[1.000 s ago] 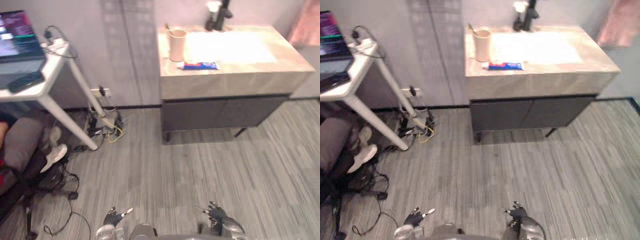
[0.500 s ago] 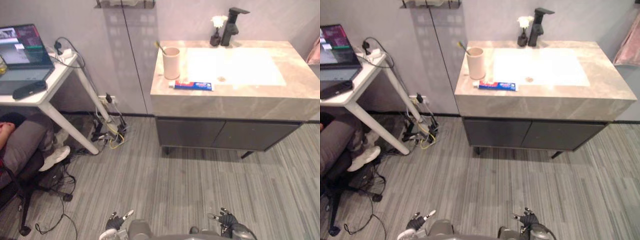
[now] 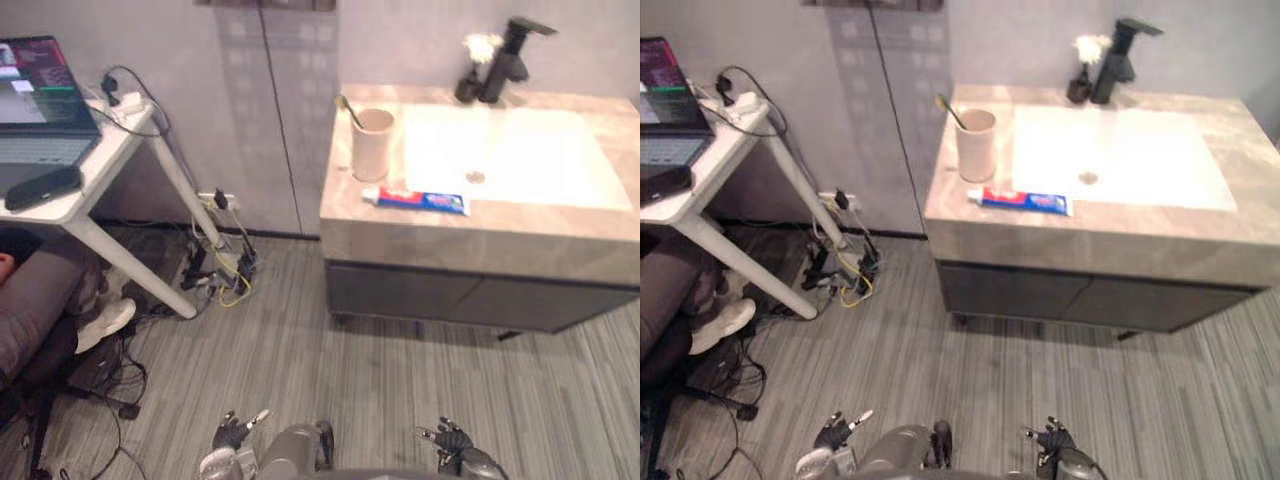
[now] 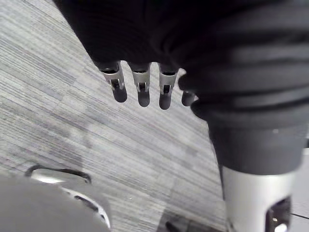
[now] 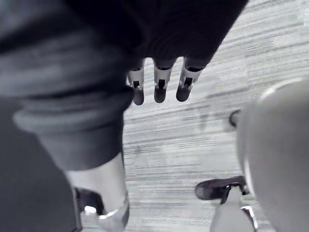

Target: Organize washtable

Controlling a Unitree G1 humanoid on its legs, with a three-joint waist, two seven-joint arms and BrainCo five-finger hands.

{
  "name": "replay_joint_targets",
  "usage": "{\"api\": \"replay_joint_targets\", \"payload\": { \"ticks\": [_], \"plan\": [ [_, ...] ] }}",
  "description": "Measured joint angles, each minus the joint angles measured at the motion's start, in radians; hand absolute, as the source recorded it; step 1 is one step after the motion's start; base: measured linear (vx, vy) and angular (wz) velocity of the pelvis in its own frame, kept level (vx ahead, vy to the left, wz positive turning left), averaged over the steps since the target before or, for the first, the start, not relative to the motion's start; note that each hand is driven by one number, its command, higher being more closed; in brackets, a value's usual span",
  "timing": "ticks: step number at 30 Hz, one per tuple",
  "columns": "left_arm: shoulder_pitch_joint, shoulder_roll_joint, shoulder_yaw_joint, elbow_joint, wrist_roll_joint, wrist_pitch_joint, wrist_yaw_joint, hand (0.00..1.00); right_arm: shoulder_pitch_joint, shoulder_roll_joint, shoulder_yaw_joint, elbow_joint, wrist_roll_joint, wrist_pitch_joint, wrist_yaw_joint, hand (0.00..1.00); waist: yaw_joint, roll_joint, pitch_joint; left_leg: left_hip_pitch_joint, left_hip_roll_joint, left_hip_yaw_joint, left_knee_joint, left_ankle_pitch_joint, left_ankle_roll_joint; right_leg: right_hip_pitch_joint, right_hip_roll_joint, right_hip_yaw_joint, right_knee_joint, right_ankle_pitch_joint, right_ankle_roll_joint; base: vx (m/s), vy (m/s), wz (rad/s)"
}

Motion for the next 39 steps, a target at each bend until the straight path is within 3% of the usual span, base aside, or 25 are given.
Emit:
{"api": "replay_joint_targets", "payload": {
  "ticks": [1,2,4,5,9,11,12,13,14,15,16,17,19,21,22,23,24,25,26,30,35,36,38,39],
  "plan": [
    [0.003,0.012,-0.007,0.0,0.001,0.007,-0.007,0.0,0.02,0.004,-0.001,-0.023,-0.003,0.0,0.004,0.0,-0.009,-0.015,0.001,0.043,-0.024,-0.006,0.001,-0.022,0.008,-0.103,-0.021,0.039,0.262,0.032,0.011,0.35,0.133,0.4],
    [0.016,0.018,-0.008,0.0,0.001,0.017,-0.016,0.0,0.023,0.009,-0.017,-0.036,0.006,0.001,0.012,0.0,-0.029,-0.014,-0.002,0.083,-0.037,-0.023,0.0,-0.034,0.011,-0.166,-0.025,0.059,0.413,0.03,0.01,0.36,0.108,0.5],
    [0.018,0.014,-0.005,0.0,0.002,0.021,-0.019,0.0,0.024,0.007,-0.028,-0.039,0.002,0.0,0.019,0.0,-0.047,-0.016,-0.005,0.157,-0.038,-0.039,-0.04,-0.036,0.008,-0.214,-0.02,0.032,0.44,0.018,-0.01,0.45,0.064,0.45],
    [0.02,0.005,0.002,-0.001,0.001,0.021,-0.019,0.0,0.023,0.015,-0.044,-0.04,0.002,0.0,0.018,0.0,-0.044,-0.016,-0.006,0.203,-0.032,-0.049,-0.082,-0.036,0.007,-0.233,-0.016,0.0,0.373,0.002,-0.033,0.37,0.041,0.29],
    [0.017,-0.025,0.028,-0.012,0.002,0.021,-0.018,0.0,0.023,0.023,-0.057,-0.064,0.003,0.0,0.019,0.0,-0.042,0.001,-0.007,0.29,0.015,-0.069,-0.144,-0.057,-0.034,-0.263,0.021,-0.05,0.0,-0.009,-0.052,0.38,-0.021,0.07],
    [0.011,-0.031,0.027,-0.013,0.002,0.02,-0.017,0.0,0.027,0.034,-0.07,-0.067,0.002,0.001,0.017,0.0,-0.048,0.003,-0.01,0.315,0.054,-0.093,-0.146,-0.084,-0.082,-0.264,0.076,-0.017,-0.271,0.086,-0.059,0.39,-0.105,0.17],
    [0.01,-0.033,0.028,-0.013,0.002,0.02,-0.017,0.0,0.029,0.039,-0.074,-0.067,0.0,0.001,0.017,0.0,-0.048,0.0,-0.012,0.326,0.06,-0.097,-0.147,-0.092,-0.096,-0.258,0.082,-0.007,-0.309,0.119,-0.062,0.44,-0.171,0.28],
    [0.011,-0.034,0.029,-0.013,0.002,0.02,-0.015,0.0,0.033,0.045,-0.079,-0.067,0.002,0.002,0.016,0.0,-0.049,-0.01,-0.019,0.343,0.067,-0.115,-0.146,-0.106,-0.121,-0.245,0.086,0.01,-0.341,0.228,-0.06,0.36,-0.177,0.32],
    [0.007,-0.04,0.035,-0.011,0.002,0.021,-0.014,0.0,0.03,0.044,-0.079,-0.067,0.0,0.003,0.017,0.0,-0.051,0.001,-0.023,0.355,0.088,-0.131,-0.141,-0.109,-0.129,-0.232,0.094,-0.012,-0.319,0.214,-0.06,0.56,-0.282,0.66],
    [-0.009,-0.064,0.037,-0.016,0.003,0.019,-0.015,0.0,0.03,0.04,-0.077,-0.065,-0.004,0.002,0.017,0.0,-0.052,0.014,-0.025,0.351,0.108,-0.149,-0.1,-0.072,-0.188,-0.21,0.091,-0.054,-0.297,0.177,-0.085,0.38,-0.196,0.61],
    [-0.013,-0.074,0.037,-0.025,0.003,0.017,-0.015,0.0,0.032,0.037,-0.076,-0.065,-0.005,0.003,0.017,0.0,-0.052,0.014,-0.023,0.34,0.109,-0.148,-0.064,-0.052,-0.197,-0.195,0.089,-0.062,-0.296,0.163,-0.088,0.56,-0.267,0.68],
    [-0.011,-0.09,0.039,-0.05,0.003,0.015,-0.015,0.0,0.033,0.028,-0.072,-0.063,-0.01,0.01,0.015,0.0,-0.047,0.024,-0.018,0.272,0.123,-0.144,0.123,0.007,-0.204,-0.139,0.093,-0.082,-0.318,0.145,-0.106,0.42,-0.194,0.32],
    [-0.011,-0.081,0.037,-0.052,0.003,0.008,-0.015,0.0,0.019,0.015,-0.087,-0.028,0.028,0.068,-0.011,0.0,-0.031,0.016,-0.015,0.184,0.166,-0.096,0.284,0.011,-0.185,-0.069,0.093,-0.082,-0.373,0.14,-0.113,0.42,-0.175,0.03],
    [-0.013,-0.076,0.036,-0.052,0.002,0.006,-0.016,0.0,0.009,-0.005,-0.109,0.015,0.039,0.095,-0.015,0.0,-0.029,0.004,-0.008,0.131,0.203,-0.042,0.247,-0.003,-0.182,-0.008,0.084,-0.086,-0.432,0.14,-0.112,0.23,-0.053,-0.08],
    [-0.012,-0.076,0.032,-0.05,0.002,0.005,-0.016,0.0,0.012,-0.013,-0.121,0.027,0.039,0.095,-0.016,0.0,-0.026,0.009,-0.011,0.12,0.212,-0.031,0.161,-0.002,-0.182,0.011,0.081,-0.085,-0.451,0.141,-0.111,0.25,0.039,-0.15],
    [-0.008,-0.076,0.025,-0.032,0.002,0.003,-0.017,0.0,0.03,-0.038,-0.117,0.031,0.036,0.086,-0.021,0.0,-0.027,0.036,-0.028,0.115,0.216,-0.043,-0.061,0.065,-0.204,0.023,0.095,-0.084,-0.471,0.138,-0.09,0.13,0.098,-0.19],
    [-0.009,-0.073,0.025,-0.016,0.002,0.001,-0.019,0.0,0.038,-0.046,-0.114,0.032,0.032,0.073,-0.022,0.0,-0.026,0.042,-0.031,0.105,0.217,-0.049,-0.085,0.056,-0.197,0.026,0.1,-0.077,-0.474,0.131,-0.078,0.16,0.144,-0.2],
    [-0.007,-0.059,0.023,0.003,0.002,0.004,-0.018,0.0,0.042,-0.046,-0.106,0.032,0.023,0.057,-0.021,0.0,-0.03,0.043,-0.039,0.127,0.204,-0.046,-0.108,0.058,-0.194,0.034,0.091,-0.07,-0.483,0.134,-0.071,0.11,0.107,-0.11],
    [-0.004,-0.042,0.019,0.027,0.002,0.008,-0.018,0.0,0.05,-0.041,-0.107,0.032,0.016,0.04,-0.02,0.0,-0.05,0.025,-0.038,0.151,0.191,-0.041,-0.129,0.059,-0.192,0.039,0.074,-0.062,-0.485,0.13,-0.06,0.11,0.096,-0.08],
    [0.007,-0.007,0.023,0.034,0.001,0.012,-0.019,0.0,0.046,-0.03,-0.106,0.048,0.003,0.026,-0.014,0.0,-0.048,0.001,-0.047,0.15,0.176,0.011,-0.12,0.048,-0.174,0.01,0.067,0.008,-0.499,0.148,-0.032,0.05,0.128,-0.38],
    [-0.002,-0.001,-0.011,0.028,0.001,0.017,-0.02,0.0,0.014,-0.035,-0.104,0.053,0.002,0.023,0.0,0.0,-0.05,0.028,-0.046,0.097,0.182,0.051,-0.082,0.02,-0.141,-0.017,0.05,0.043,-0.519,0.18,-0.009,-0.02,0.115,-0.17],
    [0.002,-0.001,-0.013,0.027,0.001,0.017,-0.02,0.0,0.009,-0.038,-0.098,0.056,0.002,0.024,0.001,0.0,-0.05,0.037,-0.046,0.099,0.184,0.055,-0.095,0.025,-0.132,-0.025,0.043,0.036,-0.454,0.136,-0.042,0.01,0.082,0.1],
    [0.023,0.015,-0.026,0.022,0.001,0.017,-0.02,0.0,0.015,-0.039,-0.071,0.06,-0.003,0.028,0.001,0.0,-0.045,0.023,-0.059,0.106,0.18,0.057,-0.101,0.029,-0.138,-0.014,0.025,0.009,-0.436,0.116,-0.026,0.04,0.022,0.03],
    [0.041,0.031,-0.039,0.021,0.001,0.017,-0.02,0.0,0.019,-0.034,-0.059,0.067,-0.008,0.03,0.0,0.0,-0.041,0.01,-0.078,0.099,0.175,0.06,-0.108,0.035,-0.148,-0.007,0.023,0.003,-0.493,0.114,0.001,0.05,-0.076,-0.12]
  ]
}}
